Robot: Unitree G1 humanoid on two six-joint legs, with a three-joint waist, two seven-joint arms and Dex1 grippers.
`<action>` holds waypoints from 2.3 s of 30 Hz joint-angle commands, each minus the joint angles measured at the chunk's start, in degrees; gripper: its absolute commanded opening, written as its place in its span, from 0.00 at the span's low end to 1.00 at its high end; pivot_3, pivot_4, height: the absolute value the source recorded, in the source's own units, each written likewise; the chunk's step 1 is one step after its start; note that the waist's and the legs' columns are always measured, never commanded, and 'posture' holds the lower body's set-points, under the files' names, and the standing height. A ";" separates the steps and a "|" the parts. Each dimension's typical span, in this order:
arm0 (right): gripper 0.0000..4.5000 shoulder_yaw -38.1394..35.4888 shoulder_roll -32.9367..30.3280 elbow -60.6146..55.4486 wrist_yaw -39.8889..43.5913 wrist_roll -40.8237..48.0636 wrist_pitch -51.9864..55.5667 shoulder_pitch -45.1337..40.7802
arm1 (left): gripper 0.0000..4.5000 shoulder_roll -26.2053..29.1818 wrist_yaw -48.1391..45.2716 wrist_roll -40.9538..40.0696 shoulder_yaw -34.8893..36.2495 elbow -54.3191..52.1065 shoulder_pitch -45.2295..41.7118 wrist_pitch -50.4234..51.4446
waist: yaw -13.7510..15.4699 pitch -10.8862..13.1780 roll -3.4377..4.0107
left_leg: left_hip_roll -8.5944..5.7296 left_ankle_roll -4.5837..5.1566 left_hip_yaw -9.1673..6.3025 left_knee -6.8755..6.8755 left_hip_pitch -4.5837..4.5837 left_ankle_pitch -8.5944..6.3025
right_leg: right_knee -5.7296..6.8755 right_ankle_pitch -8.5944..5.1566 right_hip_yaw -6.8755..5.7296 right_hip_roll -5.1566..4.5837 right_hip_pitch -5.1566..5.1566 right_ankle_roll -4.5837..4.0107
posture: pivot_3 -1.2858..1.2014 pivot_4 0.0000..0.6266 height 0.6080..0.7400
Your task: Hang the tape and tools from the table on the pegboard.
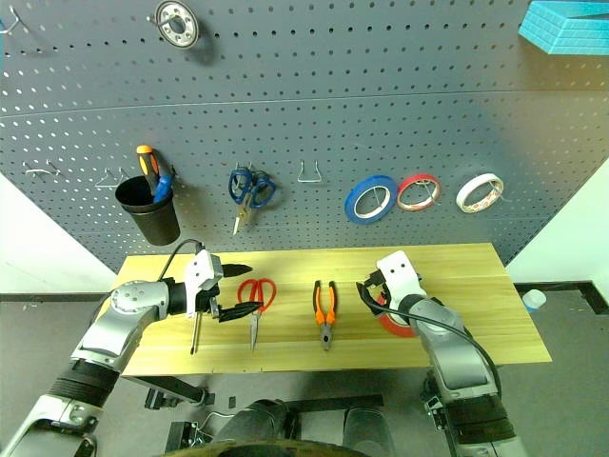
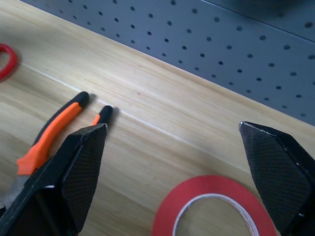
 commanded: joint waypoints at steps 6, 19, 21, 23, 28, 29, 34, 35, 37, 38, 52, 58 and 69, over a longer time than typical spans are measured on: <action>1.00 -2.71 0.99 2.40 -6.85 -2.82 3.61 -3.15 | 0.99 -0.39 -0.45 5.73 -4.47 1.41 -5.37 -6.43 | 0.28 0.04 -0.05 | 0.00 0.00 0.01 0.01 -0.01 0.00 | 0.00 0.02 0.00 0.00 0.00 -0.03 | 0.53 0.10 0.77; 1.00 -1.58 1.79 -0.82 -8.91 -2.73 13.02 0.45 | 0.99 -4.88 2.64 7.74 -5.98 2.58 -7.44 -7.57 | 0.03 2.24 -0.33 | 0.02 0.02 0.05 -0.02 -0.26 -0.01 | 0.01 0.01 0.06 -0.09 -0.26 -0.03 | 0.53 0.27 0.77; 1.00 -0.96 1.74 -2.43 -8.22 -2.50 13.95 1.72 | 0.99 -5.16 3.04 6.95 -5.63 0.67 -6.29 -6.23 | -0.01 3.16 -0.33 | 0.02 0.03 0.05 0.01 -0.47 0.00 | 0.01 0.02 0.06 -0.16 -0.36 -0.03 | 0.53 0.31 0.77; 1.00 -0.47 1.38 -4.72 -7.65 -2.43 15.06 3.11 | 0.99 -4.60 3.49 6.48 -5.11 -2.30 -4.23 -5.11 | -0.18 4.40 -0.31 | 0.02 0.04 0.05 0.07 -0.73 0.00 | 0.02 0.02 0.06 -0.19 -0.42 -0.03 | 0.53 0.39 0.77; 1.00 0.63 0.04 -8.74 -6.06 -2.73 17.13 5.74 | 0.99 -2.84 4.89 4.17 -2.69 -10.12 1.38 -1.95 | -0.29 7.90 -0.41 | 0.07 -0.07 0.10 0.07 -1.08 0.06 | 0.09 0.03 0.10 -0.23 -0.81 -0.05 | 0.53 0.48 0.77; 1.00 0.78 -0.14 -9.19 -5.81 -2.76 17.45 6.03 | 0.99 -2.47 5.20 3.86 -2.32 -11.21 2.30 -1.52 | -0.21 8.42 -0.41 | 0.07 -0.07 0.11 0.06 -1.11 0.06 | 0.08 0.03 0.10 -0.23 -0.84 -0.05 | 0.53 0.49 0.77; 1.00 1.12 -0.66 -8.73 -4.91 -2.81 17.54 5.39 | 0.99 -1.12 6.50 2.57 -0.99 -16.21 6.33 0.85 | -0.06 10.27 -0.55 | 0.06 -0.13 0.15 0.07 -1.26 0.10 | 0.03 0.03 0.08 -0.27 -0.94 -0.05 | 0.54 0.52 0.77; 1.00 1.22 -0.71 -8.49 -4.78 -2.87 17.36 5.22 | 0.99 -0.89 6.68 2.47 -0.88 -16.89 6.99 1.10 | -0.05 10.53 -0.60 | 0.06 -0.12 0.15 0.07 -1.29 0.09 | 0.02 0.03 0.08 -0.27 -0.97 -0.05 | 0.54 0.52 0.77; 1.00 1.50 -0.77 -7.68 -4.59 -3.08 16.75 4.73 | 0.99 -0.48 7.07 2.18 -0.67 -18.18 8.16 1.71 | -0.06 10.84 -0.68 | 0.06 -0.15 0.15 0.07 -1.46 0.11 | 0.02 0.03 0.07 -0.28 -1.14 -0.05 | 0.54 0.52 0.77; 1.00 1.59 -0.76 -7.27 -4.54 -3.14 16.54 4.37 | 0.99 -0.34 7.25 2.01 -0.63 -18.75 8.60 2.05 | -0.10 10.94 -0.71 | 0.07 -0.22 0.15 0.07 -1.55 0.15 | 0.03 0.03 0.06 -0.27 -1.23 -0.05 | 0.54 0.52 0.77; 1.00 1.44 -0.61 -4.76 -4.55 -3.23 15.53 1.81 | 0.99 0.47 7.32 0.68 -1.00 -21.33 8.76 4.67 | 0.02 11.26 -0.76 | 0.06 -0.24 0.16 0.08 -1.84 0.16 | -0.01 0.03 0.02 -0.28 -1.50 -0.04 | 0.54 0.51 0.77; 1.00 1.70 -0.70 1.67 -1.34 -1.67 16.50 0.86 | 0.99 1.69 7.31 -0.27 -0.37 -23.37 9.77 5.70 | -0.08 11.64 -1.04 | 0.08 -0.24 0.16 0.07 -1.84 0.16 | -0.01 0.03 0.02 -0.27 -1.51 -0.04 | 0.55 0.52 0.77; 0.91 -0.02 -1.23 12.96 -0.24 -2.34 9.27 -3.74 | 1.00 3.50 7.63 -1.67 0.44 -26.43 10.47 8.26 | 0.71 11.70 -1.35 | 0.11 -0.16 0.11 0.08 -1.74 0.11 | -0.01 0.09 -0.03 -0.25 -1.39 -0.12 | 0.56 0.53 0.77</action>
